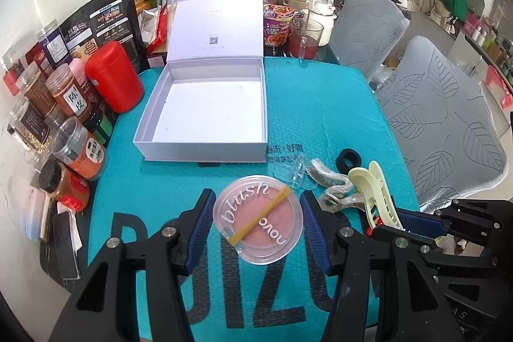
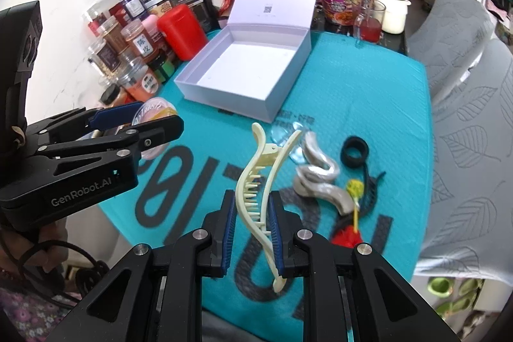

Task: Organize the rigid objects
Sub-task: 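Carry the compact and claw clip into the open white box with both tools, then open both tools to release the compact and claw clip in the box, then move both tools back toward the remaining items on the table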

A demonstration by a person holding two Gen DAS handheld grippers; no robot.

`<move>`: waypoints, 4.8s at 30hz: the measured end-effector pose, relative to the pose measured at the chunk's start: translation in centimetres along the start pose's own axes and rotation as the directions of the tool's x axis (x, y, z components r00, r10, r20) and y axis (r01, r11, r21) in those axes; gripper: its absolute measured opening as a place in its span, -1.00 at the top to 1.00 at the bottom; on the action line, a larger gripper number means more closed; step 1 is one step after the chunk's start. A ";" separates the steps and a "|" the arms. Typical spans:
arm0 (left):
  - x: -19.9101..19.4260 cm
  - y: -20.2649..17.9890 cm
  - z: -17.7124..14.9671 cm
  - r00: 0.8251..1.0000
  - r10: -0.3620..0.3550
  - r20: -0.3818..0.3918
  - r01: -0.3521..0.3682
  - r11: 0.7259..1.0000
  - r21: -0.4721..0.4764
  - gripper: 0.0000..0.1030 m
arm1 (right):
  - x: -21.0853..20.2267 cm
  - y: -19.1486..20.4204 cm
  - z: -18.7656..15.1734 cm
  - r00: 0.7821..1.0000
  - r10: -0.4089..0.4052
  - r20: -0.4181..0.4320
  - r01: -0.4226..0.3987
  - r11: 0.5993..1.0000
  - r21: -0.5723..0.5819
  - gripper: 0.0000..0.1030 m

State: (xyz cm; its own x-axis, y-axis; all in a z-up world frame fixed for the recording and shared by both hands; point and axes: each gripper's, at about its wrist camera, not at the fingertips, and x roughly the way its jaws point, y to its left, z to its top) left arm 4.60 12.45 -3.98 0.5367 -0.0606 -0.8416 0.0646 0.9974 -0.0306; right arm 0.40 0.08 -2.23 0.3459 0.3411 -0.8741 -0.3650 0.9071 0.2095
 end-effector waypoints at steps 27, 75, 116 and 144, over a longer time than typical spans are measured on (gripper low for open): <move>9.4 6.9 8.7 0.999 -0.024 -0.049 0.024 1.000 0.012 -0.05 | 8.1 0.2 11.0 0.999 -0.032 0.003 0.032 0.999 -0.013 0.61; 26.5 12.5 14.5 0.981 -0.021 -0.193 0.022 1.000 0.001 -0.05 | 24.7 -3.3 20.1 0.998 -0.017 -0.068 0.016 1.000 -0.018 0.59; 12.3 12.0 14.4 0.998 0.046 -0.033 -0.049 0.996 -0.079 -0.18 | 12.1 0.6 18.4 0.994 -0.070 0.089 0.073 0.997 -0.033 0.59; -0.6 5.3 8.6 0.994 0.058 0.097 -0.052 0.996 -0.069 -0.18 | -0.4 2.0 11.2 0.967 -0.114 0.228 0.128 0.991 -0.045 0.37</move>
State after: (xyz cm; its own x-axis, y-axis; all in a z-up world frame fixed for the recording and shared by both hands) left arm 11.87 17.42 1.05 0.6189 -0.0059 -0.7854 -0.0217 0.9995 -0.0246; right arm 9.19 4.47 3.44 0.5734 0.2824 -0.7690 -0.3567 0.9311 0.0759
